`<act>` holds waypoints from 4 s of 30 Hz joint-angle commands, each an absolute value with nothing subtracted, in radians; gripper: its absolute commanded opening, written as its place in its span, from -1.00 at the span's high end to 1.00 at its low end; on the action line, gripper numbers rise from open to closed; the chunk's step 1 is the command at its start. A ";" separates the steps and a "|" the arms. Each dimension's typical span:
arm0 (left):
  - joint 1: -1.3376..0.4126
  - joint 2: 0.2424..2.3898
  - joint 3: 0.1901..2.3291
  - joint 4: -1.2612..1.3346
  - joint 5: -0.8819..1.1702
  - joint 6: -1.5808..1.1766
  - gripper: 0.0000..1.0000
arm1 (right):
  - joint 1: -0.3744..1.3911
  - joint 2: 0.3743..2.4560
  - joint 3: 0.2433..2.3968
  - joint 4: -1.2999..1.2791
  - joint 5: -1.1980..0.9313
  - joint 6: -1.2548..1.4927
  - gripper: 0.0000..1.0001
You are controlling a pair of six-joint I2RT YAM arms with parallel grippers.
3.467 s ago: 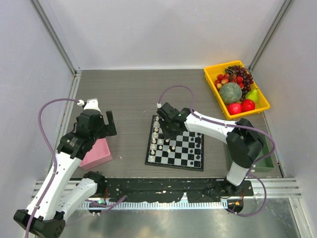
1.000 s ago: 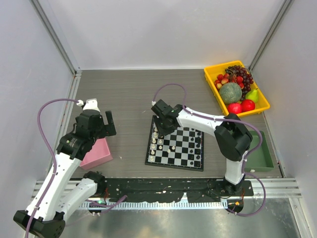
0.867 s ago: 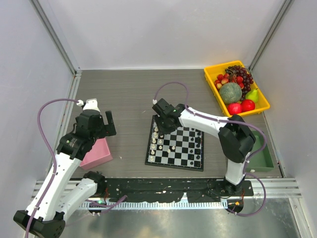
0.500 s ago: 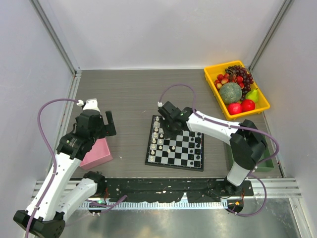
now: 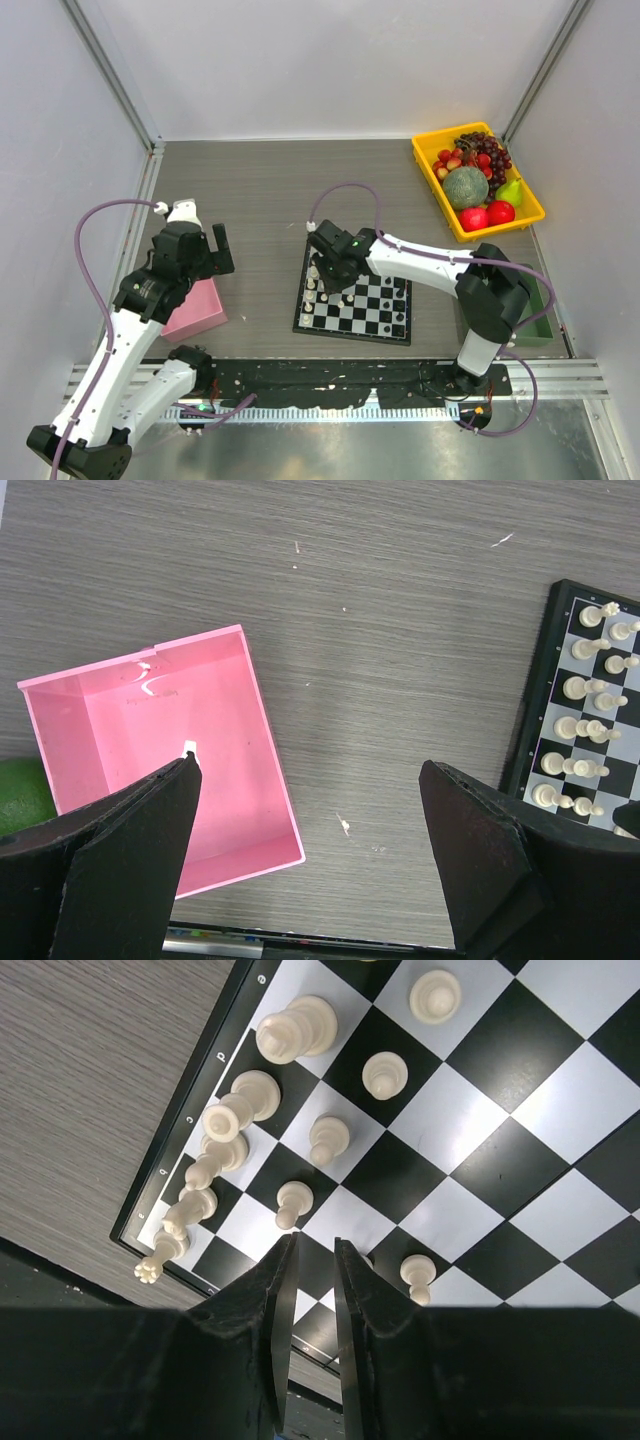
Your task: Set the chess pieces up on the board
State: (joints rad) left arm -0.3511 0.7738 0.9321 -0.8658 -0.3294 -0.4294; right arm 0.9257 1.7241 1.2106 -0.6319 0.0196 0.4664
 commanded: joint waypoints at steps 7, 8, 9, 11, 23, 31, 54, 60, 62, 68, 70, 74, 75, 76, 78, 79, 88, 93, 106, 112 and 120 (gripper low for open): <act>-0.347 0.775 0.933 -0.841 -0.328 -0.420 -0.98 | 0.936 1.730 1.203 -0.609 0.015 0.483 0.47; -0.347 0.776 0.930 -0.841 -0.330 -0.420 -0.98 | 0.937 1.733 1.204 -0.609 0.017 0.483 0.48; -0.347 0.775 0.931 -0.841 -0.330 -0.420 -0.98 | 0.936 1.738 1.204 -0.607 0.015 0.485 0.48; -0.347 0.772 0.927 -0.841 -0.331 -0.420 -0.98 | 0.937 1.746 1.207 -0.607 0.015 0.486 0.49; -0.347 0.769 0.928 -0.844 -0.341 -0.419 -0.98 | 0.942 1.786 1.226 -0.597 -0.020 0.483 0.50; -0.347 0.767 0.925 -0.847 -0.344 -0.419 -0.98 | 0.943 1.779 1.230 -0.604 -0.008 0.482 0.50; -0.347 0.772 0.917 -0.831 -0.319 -0.422 -0.98 | 0.930 1.588 1.143 -0.663 0.170 0.515 0.37; -0.347 0.781 0.920 -0.825 -0.316 -0.420 -0.98 | 0.908 1.583 1.111 -0.644 0.147 0.517 0.36; -0.347 0.784 0.923 -0.825 -0.313 -0.422 -0.98 | 0.905 1.589 1.106 -0.637 0.135 0.517 0.36; -0.347 0.787 0.923 -0.824 -0.313 -0.422 -0.98 | 0.900 1.600 1.089 -0.632 0.132 0.523 0.35; -0.347 0.790 0.927 -0.824 -0.311 -0.422 -0.98 | 0.894 1.600 1.083 -0.632 0.124 0.523 0.35; -0.345 0.792 0.927 -0.824 -0.310 -0.423 -0.98 | 0.890 1.597 1.075 -0.632 0.103 0.519 0.35; -0.347 0.793 0.923 -0.824 -0.310 -0.423 -0.98 | 0.890 1.597 1.074 -0.626 0.097 0.512 0.35; -0.347 0.793 0.925 -0.821 -0.310 -0.423 -0.98 | 0.890 1.594 1.069 -0.621 0.086 0.511 0.35; -0.347 0.795 0.922 -0.822 -0.308 -0.423 -0.98 | 0.890 1.597 1.068 -0.621 0.081 0.508 0.36; -0.347 0.795 0.923 -0.822 -0.308 -0.425 -0.98 | 0.890 1.598 1.066 -0.620 0.080 0.505 0.36; -0.345 0.788 0.920 -0.822 -0.311 -0.422 -0.98 | 0.888 1.606 1.071 -0.623 0.090 0.494 0.56; -0.347 0.787 0.919 -0.825 -0.313 -0.423 -0.98 | 0.888 1.614 1.078 -0.635 0.101 0.488 0.57; -0.347 0.787 0.916 -0.828 -0.319 -0.423 -0.98 | 0.887 1.620 1.101 -0.640 0.103 0.474 0.70; -0.347 0.782 0.917 -0.830 -0.322 -0.422 -0.98 | 0.887 1.580 1.138 -0.679 0.141 0.460 0.78; -0.347 0.767 0.913 -0.831 -0.322 -0.425 -0.98 | 0.916 1.559 1.190 -0.706 0.147 0.457 0.77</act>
